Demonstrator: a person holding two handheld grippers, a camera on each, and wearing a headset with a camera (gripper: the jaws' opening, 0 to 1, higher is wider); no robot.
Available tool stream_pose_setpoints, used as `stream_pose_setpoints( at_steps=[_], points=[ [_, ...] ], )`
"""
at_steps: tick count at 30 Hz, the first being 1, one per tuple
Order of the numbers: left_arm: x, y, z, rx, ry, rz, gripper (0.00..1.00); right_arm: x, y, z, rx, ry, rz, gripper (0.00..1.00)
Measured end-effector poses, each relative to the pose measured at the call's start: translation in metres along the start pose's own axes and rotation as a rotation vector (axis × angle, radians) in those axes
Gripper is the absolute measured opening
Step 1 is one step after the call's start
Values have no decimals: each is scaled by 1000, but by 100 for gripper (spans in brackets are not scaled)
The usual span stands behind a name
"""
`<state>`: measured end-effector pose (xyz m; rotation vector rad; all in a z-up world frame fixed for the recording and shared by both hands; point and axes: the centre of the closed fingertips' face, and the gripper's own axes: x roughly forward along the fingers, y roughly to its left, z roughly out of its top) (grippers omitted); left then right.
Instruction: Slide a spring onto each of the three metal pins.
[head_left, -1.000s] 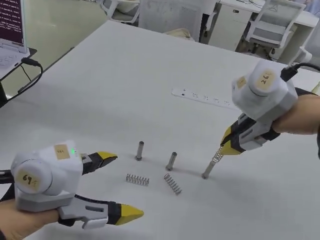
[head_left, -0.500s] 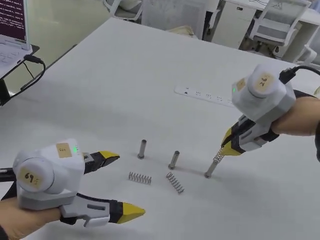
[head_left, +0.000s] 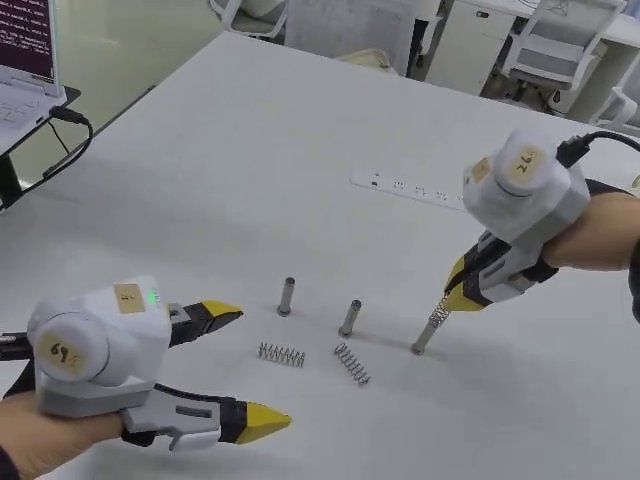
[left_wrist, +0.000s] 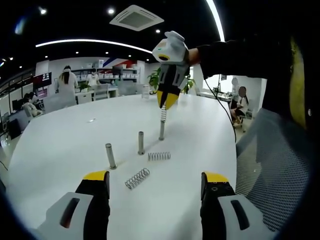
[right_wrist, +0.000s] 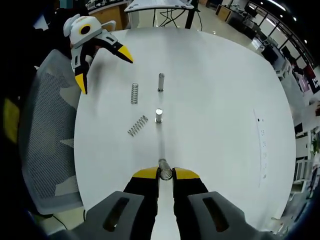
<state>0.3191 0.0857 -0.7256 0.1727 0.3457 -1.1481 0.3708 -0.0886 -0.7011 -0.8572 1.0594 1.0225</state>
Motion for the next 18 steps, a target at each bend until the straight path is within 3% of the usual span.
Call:
stream_pose_setpoints(
  at_steps=[18],
  points=[
    [0, -2, -1, -2, 2, -7, 70, 17, 2, -8, 12, 7, 11, 7]
  ],
)
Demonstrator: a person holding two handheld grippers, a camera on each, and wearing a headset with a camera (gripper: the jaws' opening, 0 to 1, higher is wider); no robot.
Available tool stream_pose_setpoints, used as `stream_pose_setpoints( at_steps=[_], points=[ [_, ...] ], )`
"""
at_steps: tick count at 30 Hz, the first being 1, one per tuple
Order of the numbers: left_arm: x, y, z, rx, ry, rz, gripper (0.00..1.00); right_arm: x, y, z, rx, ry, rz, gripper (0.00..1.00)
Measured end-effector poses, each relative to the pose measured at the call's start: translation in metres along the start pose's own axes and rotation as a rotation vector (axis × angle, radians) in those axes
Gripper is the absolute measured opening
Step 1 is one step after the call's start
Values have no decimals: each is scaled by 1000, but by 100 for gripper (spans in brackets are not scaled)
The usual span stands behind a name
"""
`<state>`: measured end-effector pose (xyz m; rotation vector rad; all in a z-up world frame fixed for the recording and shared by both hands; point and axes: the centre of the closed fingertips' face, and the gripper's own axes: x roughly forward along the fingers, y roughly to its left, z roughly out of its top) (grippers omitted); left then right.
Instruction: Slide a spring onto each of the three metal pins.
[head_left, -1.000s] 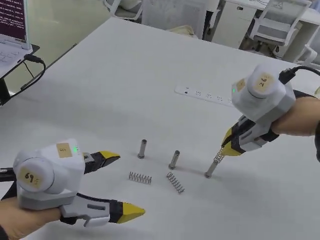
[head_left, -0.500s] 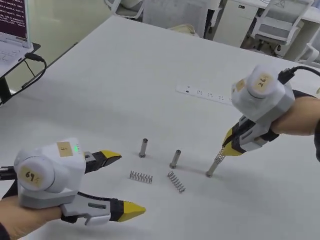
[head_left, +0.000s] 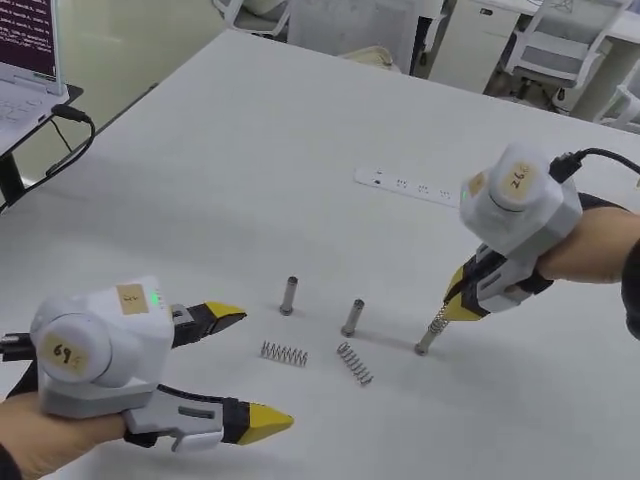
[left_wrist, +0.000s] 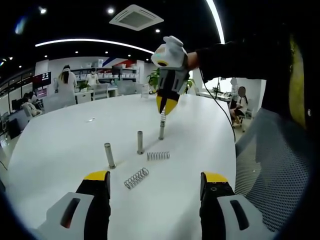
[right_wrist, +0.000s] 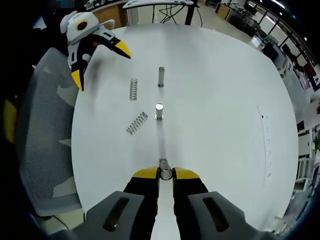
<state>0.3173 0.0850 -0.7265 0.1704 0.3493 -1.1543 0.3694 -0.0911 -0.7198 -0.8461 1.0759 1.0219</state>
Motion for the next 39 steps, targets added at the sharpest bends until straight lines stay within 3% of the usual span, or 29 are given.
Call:
stream_pose_setpoints(
  at_steps=[39],
  points=[
    [-4, 2, -2, -3, 1, 6, 68, 37, 4, -10, 13, 16, 15, 7]
  ],
)
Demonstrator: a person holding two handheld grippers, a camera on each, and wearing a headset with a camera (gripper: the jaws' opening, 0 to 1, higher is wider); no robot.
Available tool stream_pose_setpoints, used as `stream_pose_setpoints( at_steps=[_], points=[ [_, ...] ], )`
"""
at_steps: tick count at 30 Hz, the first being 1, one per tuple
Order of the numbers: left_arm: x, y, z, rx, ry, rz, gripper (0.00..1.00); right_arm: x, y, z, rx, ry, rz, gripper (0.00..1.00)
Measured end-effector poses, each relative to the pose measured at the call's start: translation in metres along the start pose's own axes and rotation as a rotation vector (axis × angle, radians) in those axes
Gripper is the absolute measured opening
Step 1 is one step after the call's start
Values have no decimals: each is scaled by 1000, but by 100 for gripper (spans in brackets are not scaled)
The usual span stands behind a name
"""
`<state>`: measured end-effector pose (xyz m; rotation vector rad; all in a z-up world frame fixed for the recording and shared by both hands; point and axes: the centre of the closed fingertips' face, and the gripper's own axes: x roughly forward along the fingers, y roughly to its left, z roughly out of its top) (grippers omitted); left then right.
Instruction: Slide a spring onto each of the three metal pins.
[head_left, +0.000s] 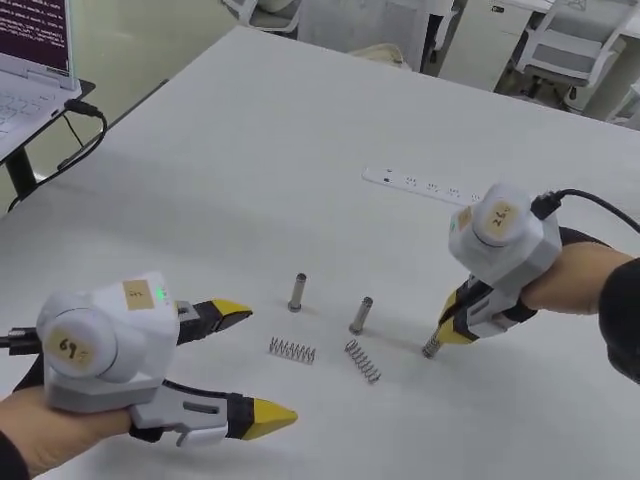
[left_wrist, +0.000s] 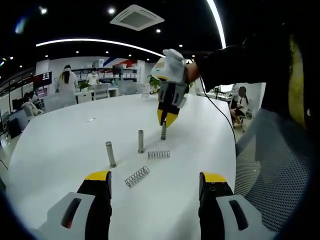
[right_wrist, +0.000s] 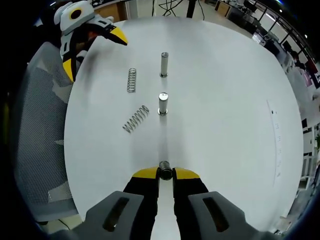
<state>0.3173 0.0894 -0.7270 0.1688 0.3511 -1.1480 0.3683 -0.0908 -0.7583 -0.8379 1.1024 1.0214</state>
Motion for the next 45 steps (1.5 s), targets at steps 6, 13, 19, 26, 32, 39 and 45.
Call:
stream_pose_setpoints(
  at_steps=[6, 13, 19, 26, 32, 39, 45],
  points=[
    [0, 0, 0, 1, 0, 0, 68, 0, 1, 0, 9, -6, 1, 8],
    [1, 0, 0, 2, 0, -1, 67, 1, 1, 1, 17, -13, 0, 8],
    [1, -1, -1, 4, 4, -3, 67, 1, 1, 1, 18, -17, -3, 12],
    [2, -2, -1, 5, 7, -7, 67, -1, 2, 3, 20, -31, -8, 18],
    [1, -3, 0, 6, 6, -8, 67, -4, 1, 4, 27, -48, -20, 22],
    [1, -4, 0, 8, 7, -10, 66, -16, 3, 13, 37, -91, -36, 24],
    [2, -5, 1, 10, 7, -12, 66, -30, 11, 38, 4, -145, -48, 24]
  ],
)
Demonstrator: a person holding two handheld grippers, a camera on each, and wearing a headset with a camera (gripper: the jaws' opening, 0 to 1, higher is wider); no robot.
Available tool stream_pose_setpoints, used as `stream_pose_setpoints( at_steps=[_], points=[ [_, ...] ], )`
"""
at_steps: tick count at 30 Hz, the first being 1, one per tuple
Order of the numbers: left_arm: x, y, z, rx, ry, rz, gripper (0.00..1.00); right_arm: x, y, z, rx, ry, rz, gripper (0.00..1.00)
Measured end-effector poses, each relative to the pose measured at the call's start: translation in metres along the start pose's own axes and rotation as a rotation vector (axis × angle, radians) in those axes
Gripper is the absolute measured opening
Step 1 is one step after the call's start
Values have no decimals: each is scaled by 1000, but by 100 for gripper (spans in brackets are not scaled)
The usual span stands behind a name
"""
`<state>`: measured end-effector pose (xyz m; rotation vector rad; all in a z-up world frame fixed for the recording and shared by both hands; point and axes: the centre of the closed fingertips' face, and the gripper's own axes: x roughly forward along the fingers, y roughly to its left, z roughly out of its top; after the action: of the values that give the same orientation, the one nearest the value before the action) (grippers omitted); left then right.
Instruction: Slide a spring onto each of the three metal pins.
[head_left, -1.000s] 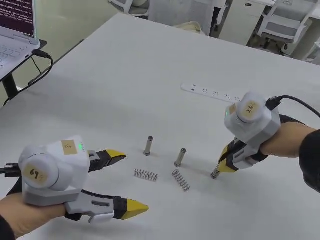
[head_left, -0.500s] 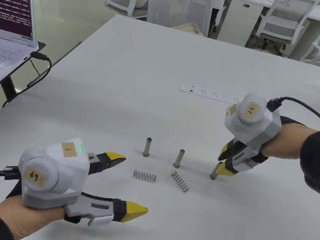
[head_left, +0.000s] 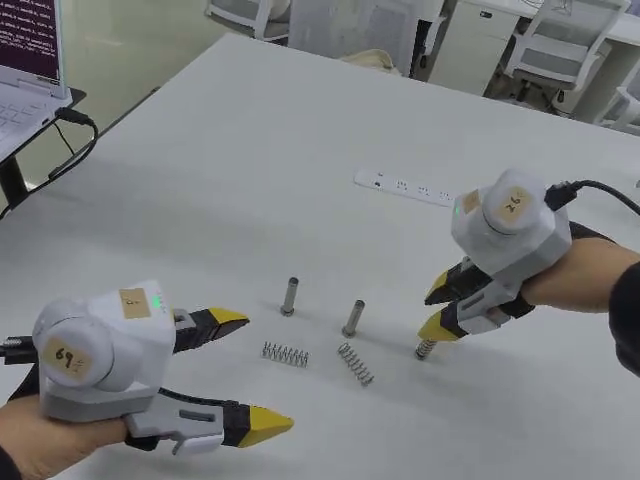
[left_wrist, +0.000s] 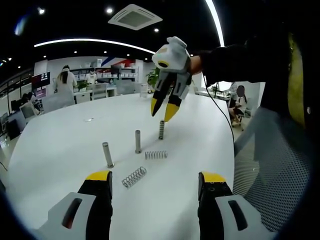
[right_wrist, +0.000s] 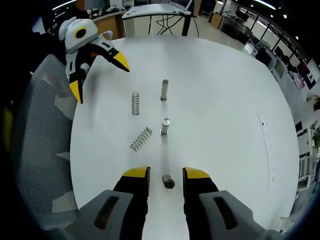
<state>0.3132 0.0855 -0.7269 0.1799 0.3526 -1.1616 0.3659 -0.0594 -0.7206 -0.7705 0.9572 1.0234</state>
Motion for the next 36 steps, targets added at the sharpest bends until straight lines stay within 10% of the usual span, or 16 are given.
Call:
stream_pose_setpoints(
  at_steps=[24, 36],
  points=[
    [-3, -3, 5, 17, -14, -4, 65, 29, 53, 22, 38, -26, 45, 20],
    [-6, -5, 3, 18, -16, -6, 64, 52, 51, 14, 131, -5, -6, 19]
  ],
)
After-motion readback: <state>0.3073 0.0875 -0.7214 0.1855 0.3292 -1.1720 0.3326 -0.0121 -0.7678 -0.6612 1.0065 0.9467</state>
